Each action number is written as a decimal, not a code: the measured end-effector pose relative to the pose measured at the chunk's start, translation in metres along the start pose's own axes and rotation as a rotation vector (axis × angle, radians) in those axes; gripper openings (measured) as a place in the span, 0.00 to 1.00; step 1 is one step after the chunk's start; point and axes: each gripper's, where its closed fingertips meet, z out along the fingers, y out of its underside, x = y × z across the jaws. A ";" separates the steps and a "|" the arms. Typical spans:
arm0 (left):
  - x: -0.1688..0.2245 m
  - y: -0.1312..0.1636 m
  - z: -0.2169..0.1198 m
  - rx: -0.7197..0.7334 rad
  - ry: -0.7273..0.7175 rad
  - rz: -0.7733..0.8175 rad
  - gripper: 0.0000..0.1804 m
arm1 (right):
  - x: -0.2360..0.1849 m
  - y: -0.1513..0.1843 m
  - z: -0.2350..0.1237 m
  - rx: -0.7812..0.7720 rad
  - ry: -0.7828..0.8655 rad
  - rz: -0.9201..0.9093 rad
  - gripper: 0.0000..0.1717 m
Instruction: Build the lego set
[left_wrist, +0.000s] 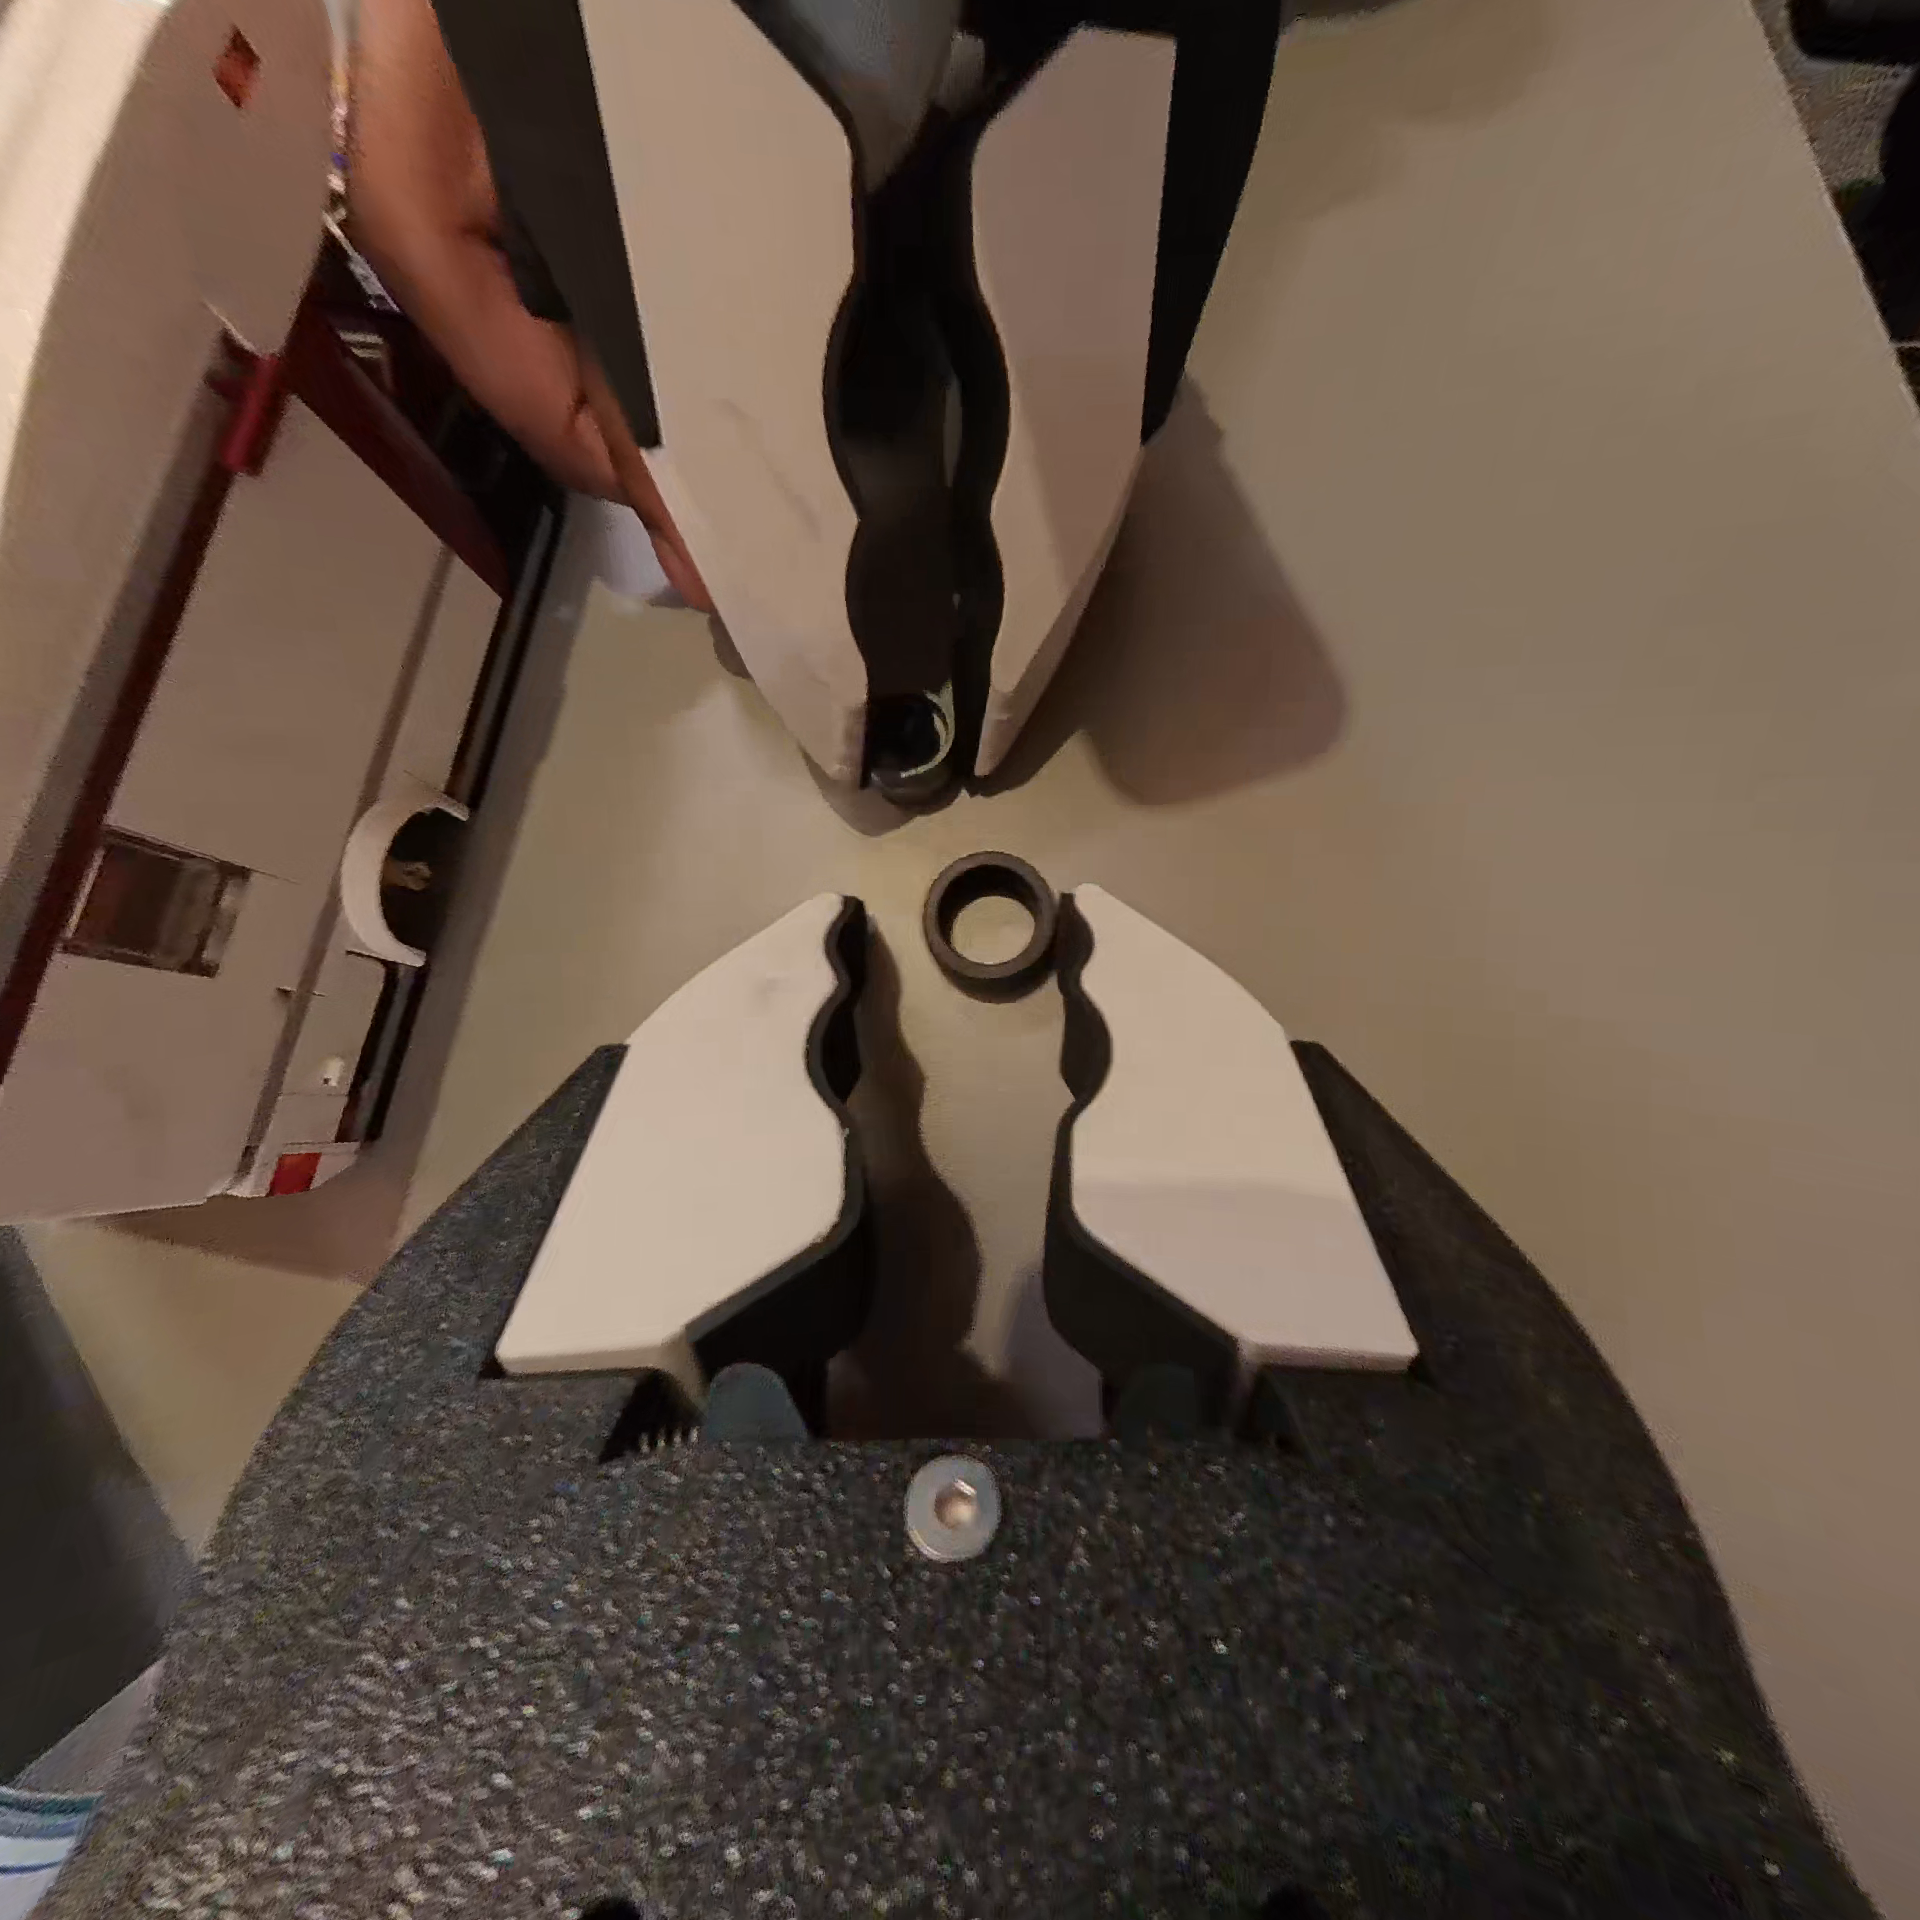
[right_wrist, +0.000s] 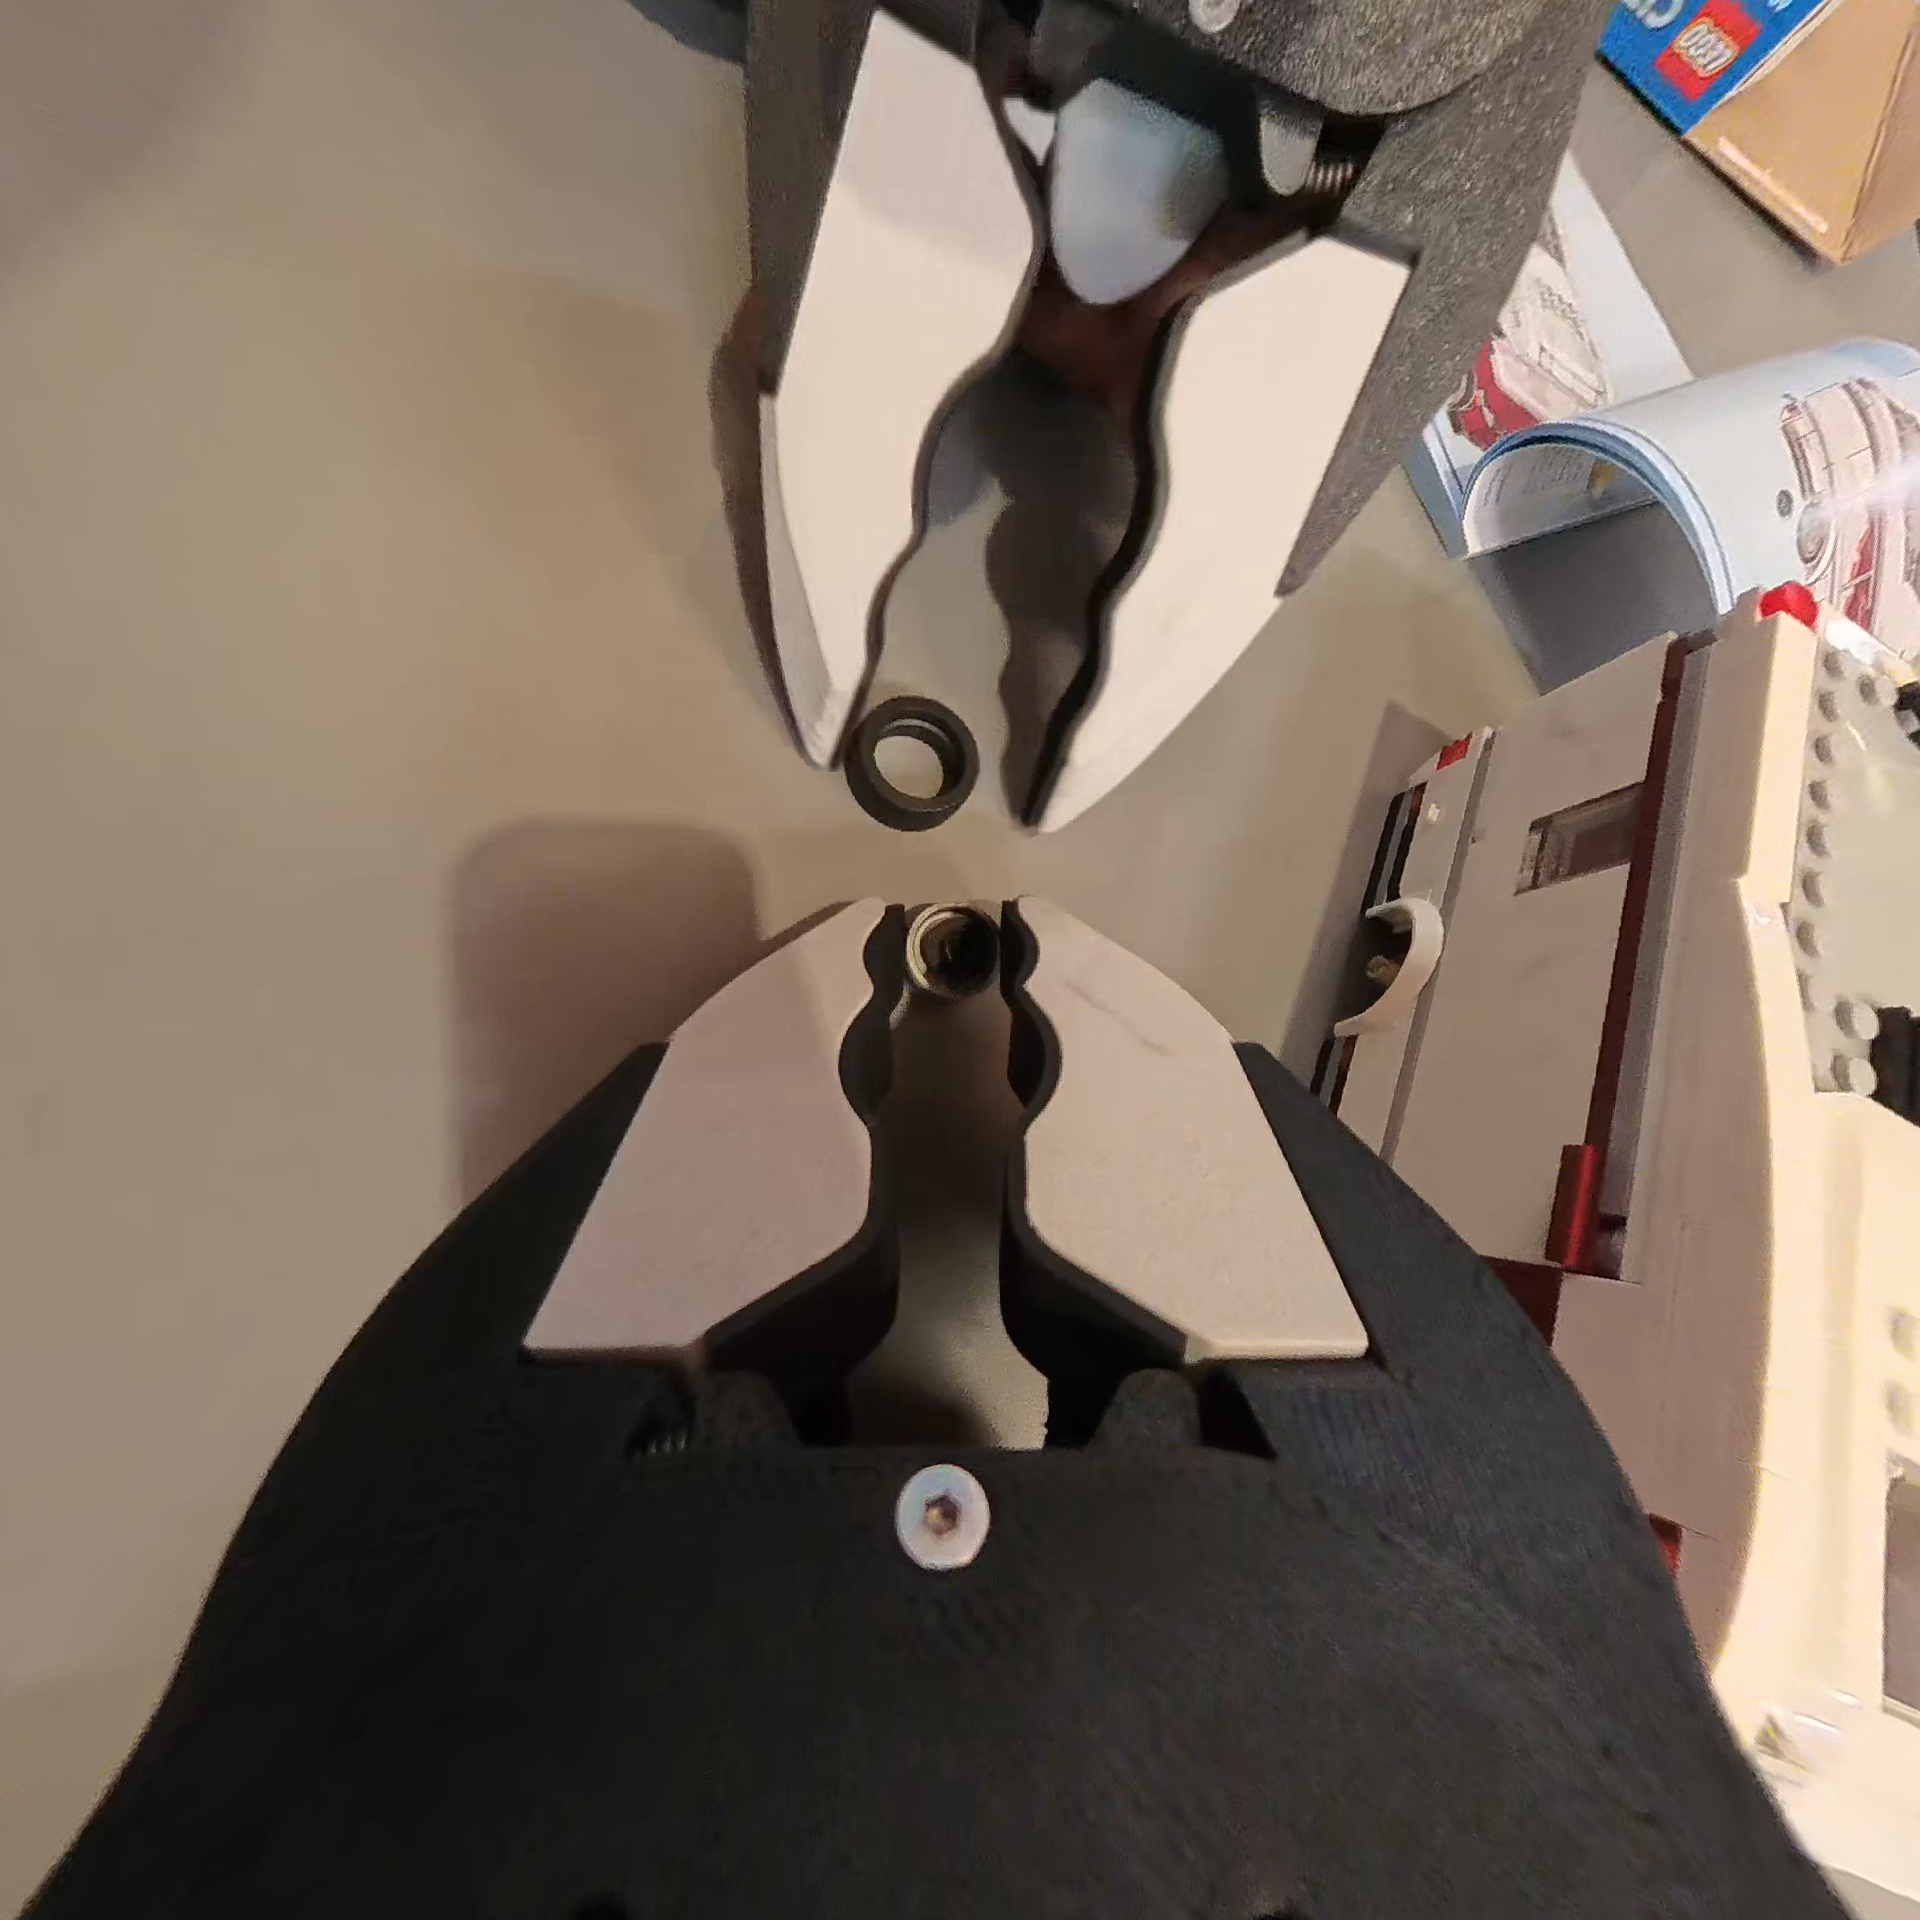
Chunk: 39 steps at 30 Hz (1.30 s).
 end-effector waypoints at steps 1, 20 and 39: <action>-0.001 0.000 0.001 -0.007 -0.014 0.008 0.17 | 0.000 -0.001 0.000 0.004 0.007 0.000 0.10; -0.009 -0.029 -0.014 0.172 -0.101 0.051 0.14 | 0.006 0.001 0.002 -0.035 0.076 0.030 0.10; -0.015 -0.015 -0.008 0.099 -0.137 0.046 0.16 | 0.016 -0.021 -0.002 0.100 0.183 0.011 0.09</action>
